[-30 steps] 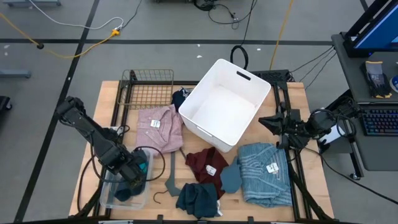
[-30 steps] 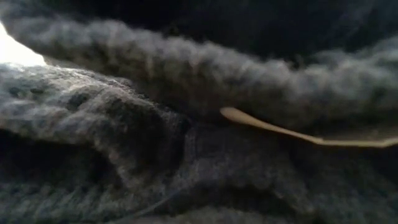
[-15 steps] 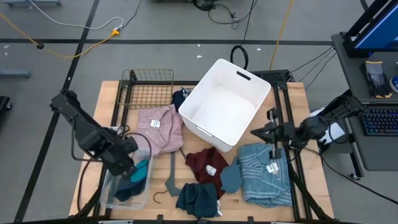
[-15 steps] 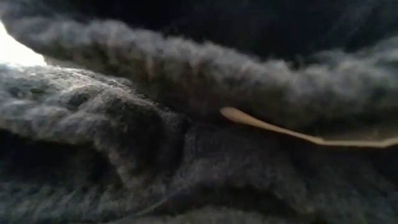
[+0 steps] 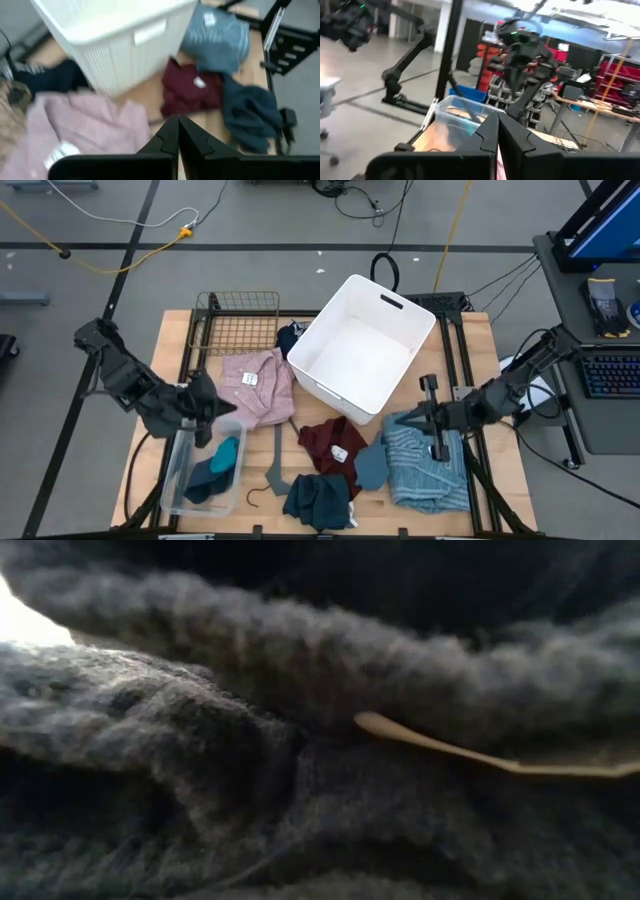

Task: Pick & Place Cloths
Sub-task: Put the blue sock into the transparent bin

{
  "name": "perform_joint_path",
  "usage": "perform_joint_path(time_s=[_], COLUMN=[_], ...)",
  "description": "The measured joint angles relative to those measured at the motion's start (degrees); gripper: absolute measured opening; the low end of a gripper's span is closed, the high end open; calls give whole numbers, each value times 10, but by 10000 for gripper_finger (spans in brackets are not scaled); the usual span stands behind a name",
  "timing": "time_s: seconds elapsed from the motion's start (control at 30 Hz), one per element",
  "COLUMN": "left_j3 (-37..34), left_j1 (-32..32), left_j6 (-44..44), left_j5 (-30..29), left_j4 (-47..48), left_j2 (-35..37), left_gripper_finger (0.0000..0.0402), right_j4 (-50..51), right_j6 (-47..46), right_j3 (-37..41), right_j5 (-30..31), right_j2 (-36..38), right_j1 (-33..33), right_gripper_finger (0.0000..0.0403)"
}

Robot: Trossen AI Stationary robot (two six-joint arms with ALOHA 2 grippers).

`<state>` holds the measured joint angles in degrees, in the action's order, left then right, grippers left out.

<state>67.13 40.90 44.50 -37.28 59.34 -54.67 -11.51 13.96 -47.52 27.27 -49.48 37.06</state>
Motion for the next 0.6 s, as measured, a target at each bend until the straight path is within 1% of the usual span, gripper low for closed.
perform_joint_path(time_s=[0.07,0.17,0.23,0.37,0.43,0.6], left_j3=[0,0,0,0,0,0], left_j1=[-12,-30,-42,-60,-66,-69], left_j6=[-46,-109,-136,-174,-183,-200], left_j5=[-1,27,43,64,78,90], left_j4=[-26,-66,-84,-98,-97,-97], left_j2=[9,19,24,29,30,37], left_gripper_finger=[9,7,3,8,4,7], right_j4=[38,104,144,207,245,340], right_j6=[-12,-32,-50,-92,-116,-201], right_j3=[-32,-80,-110,-164,-188,-242], right_j5=[18,43,45,44,44,41], right_j2=[-25,-64,-91,-146,-172,-228], right_j1=[14,33,41,51,56,66], right_gripper_finger=[0,0,0,0,0,0])
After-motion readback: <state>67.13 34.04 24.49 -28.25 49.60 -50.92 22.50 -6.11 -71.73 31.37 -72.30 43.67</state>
